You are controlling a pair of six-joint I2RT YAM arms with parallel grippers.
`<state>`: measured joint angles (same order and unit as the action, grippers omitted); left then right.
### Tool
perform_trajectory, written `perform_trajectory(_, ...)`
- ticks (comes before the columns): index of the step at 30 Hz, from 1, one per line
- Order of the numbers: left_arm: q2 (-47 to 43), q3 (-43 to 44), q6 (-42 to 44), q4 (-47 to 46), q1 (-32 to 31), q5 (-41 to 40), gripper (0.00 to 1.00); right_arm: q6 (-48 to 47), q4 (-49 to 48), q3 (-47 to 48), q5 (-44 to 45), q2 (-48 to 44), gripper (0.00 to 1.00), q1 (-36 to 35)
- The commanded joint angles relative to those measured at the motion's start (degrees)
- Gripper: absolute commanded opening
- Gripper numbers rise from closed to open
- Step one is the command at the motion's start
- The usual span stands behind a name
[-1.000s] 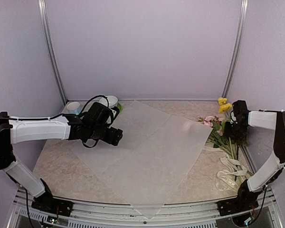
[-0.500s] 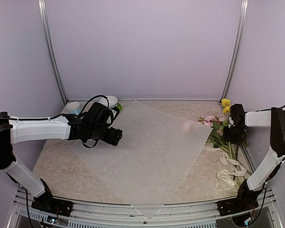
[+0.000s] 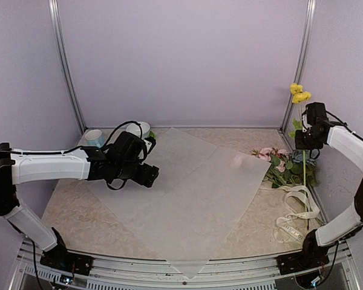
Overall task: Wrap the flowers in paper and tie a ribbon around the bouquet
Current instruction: Pick up the fake flower from the corner of the board, then pass from the right arm to the left
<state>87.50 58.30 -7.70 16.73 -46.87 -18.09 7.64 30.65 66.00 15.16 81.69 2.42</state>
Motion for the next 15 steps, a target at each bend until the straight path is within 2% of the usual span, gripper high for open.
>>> perform_trajectory(1,-3.02,1.20,2.34,-4.21,-1.67,-0.46,0.90,-7.28,-10.50,-0.10,-1.03,-13.44,0.00,-5.71)
perform_trajectory(3,-3.77,1.15,3.29,-5.77,-2.57,-0.10,0.90,-11.45,-19.47,-4.32,0.63,-20.49,0.00,-10.80)
perform_trajectory(4,-4.38,1.12,4.20,-6.69,-3.15,0.04,0.90,-14.55,-27.48,-7.91,2.70,-23.84,0.00,-13.69)
perform_trajectory(7,-5.53,0.98,5.78,-8.81,-5.02,0.22,0.90,-23.31,-42.63,-14.65,10.48,-30.00,0.00,-21.29)
perform_trajectory(11,-6.68,0.44,7.77,-11.75,-7.37,1.19,0.90,-30.12,-49.39,-17.22,9.71,-30.67,0.00,-27.16)
perform_trajectory(13,-7.10,0.41,8.11,-12.41,-8.14,1.17,0.90,-26.70,-49.87,-16.51,8.25,-30.90,0.00,-27.63)
perform_trajectory(15,-7.30,0.41,8.14,-12.74,-8.64,0.93,0.90,-21.74,-52.58,-17.39,2.66,-33.42,0.00,-27.55)
